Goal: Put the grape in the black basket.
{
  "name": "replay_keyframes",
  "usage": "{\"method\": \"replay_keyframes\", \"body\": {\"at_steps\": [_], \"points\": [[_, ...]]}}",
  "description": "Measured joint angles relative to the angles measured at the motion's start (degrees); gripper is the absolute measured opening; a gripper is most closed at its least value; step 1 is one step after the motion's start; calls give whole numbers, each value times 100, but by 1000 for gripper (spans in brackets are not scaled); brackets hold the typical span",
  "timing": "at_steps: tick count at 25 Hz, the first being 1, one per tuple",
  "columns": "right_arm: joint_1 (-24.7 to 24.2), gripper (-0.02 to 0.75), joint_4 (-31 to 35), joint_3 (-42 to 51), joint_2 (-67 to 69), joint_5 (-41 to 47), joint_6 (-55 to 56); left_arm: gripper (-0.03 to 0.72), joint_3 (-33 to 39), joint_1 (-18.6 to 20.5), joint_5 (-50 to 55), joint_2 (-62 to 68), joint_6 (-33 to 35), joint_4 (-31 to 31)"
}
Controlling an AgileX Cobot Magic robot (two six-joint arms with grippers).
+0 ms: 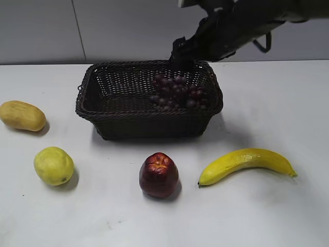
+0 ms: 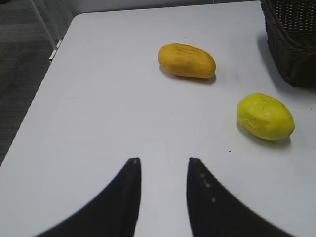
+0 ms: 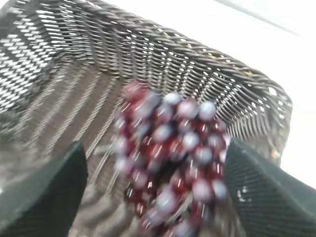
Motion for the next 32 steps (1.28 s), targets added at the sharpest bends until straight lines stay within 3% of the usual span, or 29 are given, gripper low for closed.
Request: {"method": "replay_keyframes", "body": {"at_steps": [8,14,20,25,32], "points": [[-327,654,-109,-54,-1426,2104,678,237,0,0,0,0,0,0],[-540,637,-1100,7,-2309,3458,1543,237,0,0,0,0,0,0],[-572,623,-1650,1212,-3431,3620,1956,237,0,0,0,0,0,0],[-572,615,-1593,2603,-4532,3620,2083,237,0,0,0,0,0,0],[-572,601,-1585,3840,-6358,3812,2123,237,0,0,0,0,0,0]]}}
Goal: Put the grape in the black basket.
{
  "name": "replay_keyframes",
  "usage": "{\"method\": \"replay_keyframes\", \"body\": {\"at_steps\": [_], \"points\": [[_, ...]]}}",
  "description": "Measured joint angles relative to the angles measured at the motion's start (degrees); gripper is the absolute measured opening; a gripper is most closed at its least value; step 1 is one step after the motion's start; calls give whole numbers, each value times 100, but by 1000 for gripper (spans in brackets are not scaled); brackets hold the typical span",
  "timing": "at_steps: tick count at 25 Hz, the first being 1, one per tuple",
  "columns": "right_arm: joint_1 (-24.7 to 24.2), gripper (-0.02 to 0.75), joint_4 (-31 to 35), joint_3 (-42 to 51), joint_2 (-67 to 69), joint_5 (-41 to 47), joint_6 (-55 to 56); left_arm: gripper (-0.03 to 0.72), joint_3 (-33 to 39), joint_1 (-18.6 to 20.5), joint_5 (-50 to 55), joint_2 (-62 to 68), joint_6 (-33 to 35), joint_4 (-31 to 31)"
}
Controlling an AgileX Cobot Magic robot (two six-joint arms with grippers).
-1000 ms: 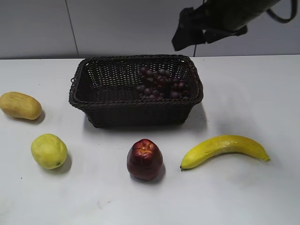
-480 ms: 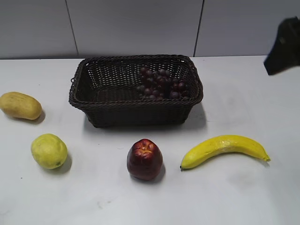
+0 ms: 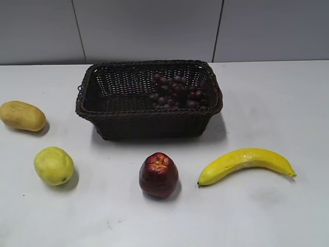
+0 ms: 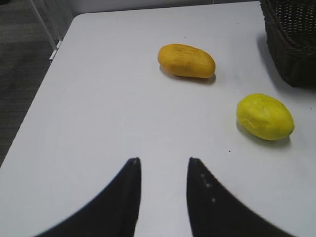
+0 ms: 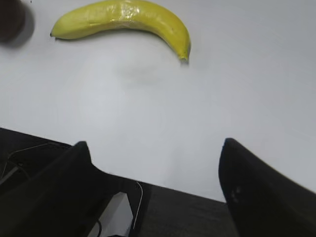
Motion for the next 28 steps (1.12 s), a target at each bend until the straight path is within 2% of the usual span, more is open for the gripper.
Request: {"method": "replay_keyframes", "body": {"at_steps": [9,28], "points": [[0,594,-65,841,-1847,-70,-47,237,0,0,0,0,0,0],[-61,593,-30,1039,-2165,-46,-135,237,0,0,0,0,0,-5]]}}
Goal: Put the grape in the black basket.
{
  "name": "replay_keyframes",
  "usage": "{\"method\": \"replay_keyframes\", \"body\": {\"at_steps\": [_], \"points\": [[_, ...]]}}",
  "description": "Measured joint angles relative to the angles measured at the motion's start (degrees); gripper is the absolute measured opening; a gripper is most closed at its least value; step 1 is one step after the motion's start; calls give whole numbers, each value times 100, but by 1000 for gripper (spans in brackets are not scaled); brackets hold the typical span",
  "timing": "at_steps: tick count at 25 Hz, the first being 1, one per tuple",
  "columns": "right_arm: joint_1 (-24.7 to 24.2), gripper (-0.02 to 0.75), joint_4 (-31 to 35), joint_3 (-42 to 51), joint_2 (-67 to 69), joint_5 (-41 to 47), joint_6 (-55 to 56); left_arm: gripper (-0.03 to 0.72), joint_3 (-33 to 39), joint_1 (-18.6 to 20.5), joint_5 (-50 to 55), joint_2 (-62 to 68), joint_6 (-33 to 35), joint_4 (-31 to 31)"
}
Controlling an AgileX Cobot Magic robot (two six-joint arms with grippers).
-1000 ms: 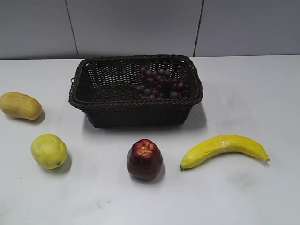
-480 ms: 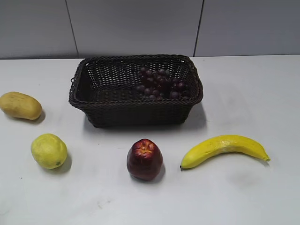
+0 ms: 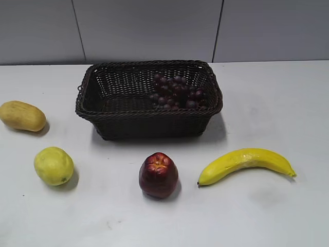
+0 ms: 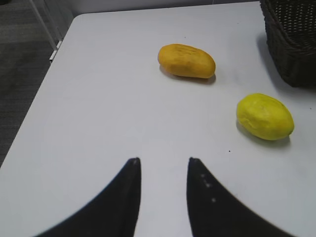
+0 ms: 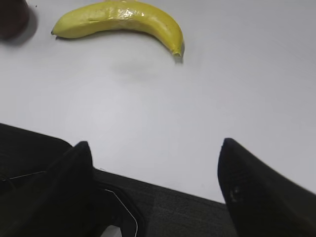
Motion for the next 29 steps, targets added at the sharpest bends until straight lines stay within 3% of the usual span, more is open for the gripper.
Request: {"method": "replay_keyframes", "body": {"at_steps": [10,29], "points": [[-1591,593,66,0,-1652,-7,-6,237,0,0,0,0,0,0],[-1671,592,103,0,-2048,-2,-12,237,0,0,0,0,0,0]]}}
